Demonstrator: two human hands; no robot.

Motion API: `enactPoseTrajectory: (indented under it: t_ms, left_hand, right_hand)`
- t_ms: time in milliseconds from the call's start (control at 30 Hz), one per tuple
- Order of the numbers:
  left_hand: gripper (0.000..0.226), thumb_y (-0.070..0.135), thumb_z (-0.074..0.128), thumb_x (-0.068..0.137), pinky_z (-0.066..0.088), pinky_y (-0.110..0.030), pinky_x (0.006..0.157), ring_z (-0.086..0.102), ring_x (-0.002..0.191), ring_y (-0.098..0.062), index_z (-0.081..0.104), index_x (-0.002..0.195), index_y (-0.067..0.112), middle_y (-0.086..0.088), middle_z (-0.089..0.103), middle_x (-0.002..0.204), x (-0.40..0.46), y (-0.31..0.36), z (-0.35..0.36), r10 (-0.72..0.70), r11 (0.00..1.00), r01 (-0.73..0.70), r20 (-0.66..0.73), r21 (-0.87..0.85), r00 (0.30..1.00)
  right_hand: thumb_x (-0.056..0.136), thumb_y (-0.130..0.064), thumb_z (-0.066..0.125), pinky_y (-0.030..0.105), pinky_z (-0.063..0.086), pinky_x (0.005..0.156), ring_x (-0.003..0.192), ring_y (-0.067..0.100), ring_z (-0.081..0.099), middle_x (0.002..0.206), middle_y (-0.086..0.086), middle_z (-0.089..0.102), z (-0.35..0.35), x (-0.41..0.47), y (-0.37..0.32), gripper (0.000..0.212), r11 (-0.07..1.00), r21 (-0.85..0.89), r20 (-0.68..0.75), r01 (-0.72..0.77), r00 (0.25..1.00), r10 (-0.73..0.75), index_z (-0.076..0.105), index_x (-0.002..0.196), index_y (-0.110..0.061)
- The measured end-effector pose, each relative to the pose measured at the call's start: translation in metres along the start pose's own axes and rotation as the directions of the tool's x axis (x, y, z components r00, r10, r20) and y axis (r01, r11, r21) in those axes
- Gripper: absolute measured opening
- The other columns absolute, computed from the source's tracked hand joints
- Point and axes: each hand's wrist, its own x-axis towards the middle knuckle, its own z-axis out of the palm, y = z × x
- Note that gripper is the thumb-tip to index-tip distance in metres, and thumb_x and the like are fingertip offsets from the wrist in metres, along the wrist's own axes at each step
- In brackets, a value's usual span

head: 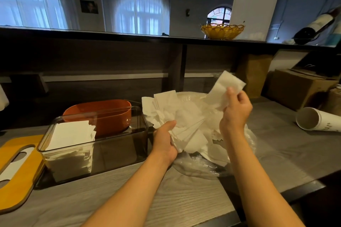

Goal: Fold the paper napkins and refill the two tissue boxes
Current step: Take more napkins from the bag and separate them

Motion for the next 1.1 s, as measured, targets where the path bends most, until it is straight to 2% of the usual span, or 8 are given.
enactPoseTrajectory:
  t_ms: [100, 333, 467, 567, 733, 833, 967, 1100]
  left_hand:
    - [0.035, 0.009, 0.066, 0.093, 0.057, -0.048, 0.079, 0.069, 0.104, -0.035, 0.064, 0.127, 0.015, -0.015, 0.072, 0.118, 0.007, 0.000, -0.002, 0.050, 0.996, -0.056, -0.091, -0.062, 0.995]
    - [0.045, 0.054, 0.054, 0.096, 0.054, -0.046, 0.091, 0.070, 0.107, -0.032, 0.068, 0.122, 0.020, -0.010, 0.075, 0.113, 0.000, 0.002, 0.003, 0.000, 0.992, 0.005, 0.041, -0.125, 0.999]
    - [0.044, 0.018, 0.072, 0.089, 0.054, -0.053, 0.097, 0.070, 0.107, -0.032, 0.061, 0.131, 0.021, -0.011, 0.072, 0.119, 0.005, -0.003, 0.002, 0.120, 0.992, -0.122, -0.063, -0.027, 0.991]
    - [0.048, -0.006, 0.061, 0.092, 0.055, -0.050, 0.091, 0.067, 0.107, -0.033, 0.056, 0.133, 0.019, -0.013, 0.068, 0.124, 0.006, -0.005, 0.003, 0.167, 0.986, -0.166, -0.147, 0.018, 0.975]
    - [0.037, 0.000, 0.057, 0.097, 0.059, -0.046, 0.075, 0.070, 0.097, -0.033, 0.059, 0.127, 0.021, -0.012, 0.070, 0.116, 0.004, 0.007, 0.006, 0.112, 0.987, -0.123, -0.115, -0.102, 0.987]
    - [0.029, 0.007, 0.056, 0.099, 0.059, -0.047, 0.082, 0.070, 0.103, -0.033, 0.062, 0.123, 0.022, -0.011, 0.071, 0.118, 0.002, 0.012, 0.007, 0.119, 0.986, -0.124, -0.044, -0.112, 0.992]
    - [0.031, 0.008, 0.056, 0.100, 0.060, -0.044, 0.077, 0.071, 0.101, -0.031, 0.061, 0.127, 0.022, -0.009, 0.071, 0.116, 0.001, 0.013, 0.006, 0.160, 0.982, -0.162, -0.032, -0.094, 0.987]
    - [0.032, 0.006, 0.055, 0.100, 0.059, -0.044, 0.078, 0.069, 0.100, -0.030, 0.060, 0.127, 0.022, -0.007, 0.071, 0.113, 0.003, 0.010, 0.003, 0.162, 0.984, -0.164, -0.033, -0.072, 0.986]
  right_hand:
    - [0.099, -0.021, 0.059, 0.023, 0.054, 0.063, 0.080, 0.010, 0.063, 0.099, 0.000, 0.064, 0.005, -0.007, -0.008, 0.007, 0.969, 0.186, 0.046, -0.166, 0.986, 0.160, 0.063, 0.100, -0.026]
    - [0.094, -0.020, 0.062, 0.029, 0.048, 0.065, 0.082, 0.018, 0.062, 0.091, 0.003, 0.068, 0.031, -0.050, 0.046, 0.008, 0.881, -0.379, 0.090, -0.284, 0.936, 0.341, 0.067, 0.097, -0.014]
    - [0.091, -0.021, 0.064, 0.032, 0.049, 0.061, 0.071, 0.021, 0.062, 0.084, 0.007, 0.069, 0.029, -0.051, 0.057, 0.007, 0.831, -0.439, 0.069, -0.343, 0.909, 0.411, 0.067, 0.094, -0.015]
    - [0.091, -0.020, 0.064, 0.030, 0.048, 0.062, 0.074, 0.020, 0.061, 0.089, 0.005, 0.066, 0.029, -0.051, 0.053, 0.014, 0.833, -0.428, 0.068, -0.349, 0.907, 0.415, 0.062, 0.103, -0.012]
    - [0.088, -0.042, 0.071, 0.032, 0.049, 0.092, 0.107, 0.015, 0.055, 0.121, -0.005, 0.053, 0.028, -0.046, 0.047, 0.053, 0.864, -0.474, 0.066, -0.167, 0.972, 0.225, 0.046, 0.131, -0.023]
    - [0.082, -0.062, 0.067, 0.039, 0.047, 0.102, 0.121, 0.019, 0.053, 0.130, -0.008, 0.052, 0.031, -0.050, 0.042, 0.074, 0.849, -0.455, 0.127, -0.267, 0.925, 0.359, 0.049, 0.138, -0.017]
    - [0.091, -0.062, 0.054, 0.041, 0.048, 0.102, 0.106, 0.016, 0.060, 0.115, -0.008, 0.059, 0.034, -0.057, 0.033, 0.040, 0.868, -0.247, 0.358, -0.430, 0.792, 0.494, 0.054, 0.116, -0.030]
    - [0.091, -0.040, 0.068, 0.025, 0.052, 0.069, 0.086, 0.011, 0.061, 0.094, -0.008, 0.063, 0.035, -0.055, 0.036, 0.016, 0.891, -0.344, 0.345, -0.295, 0.843, 0.413, 0.058, 0.092, -0.028]
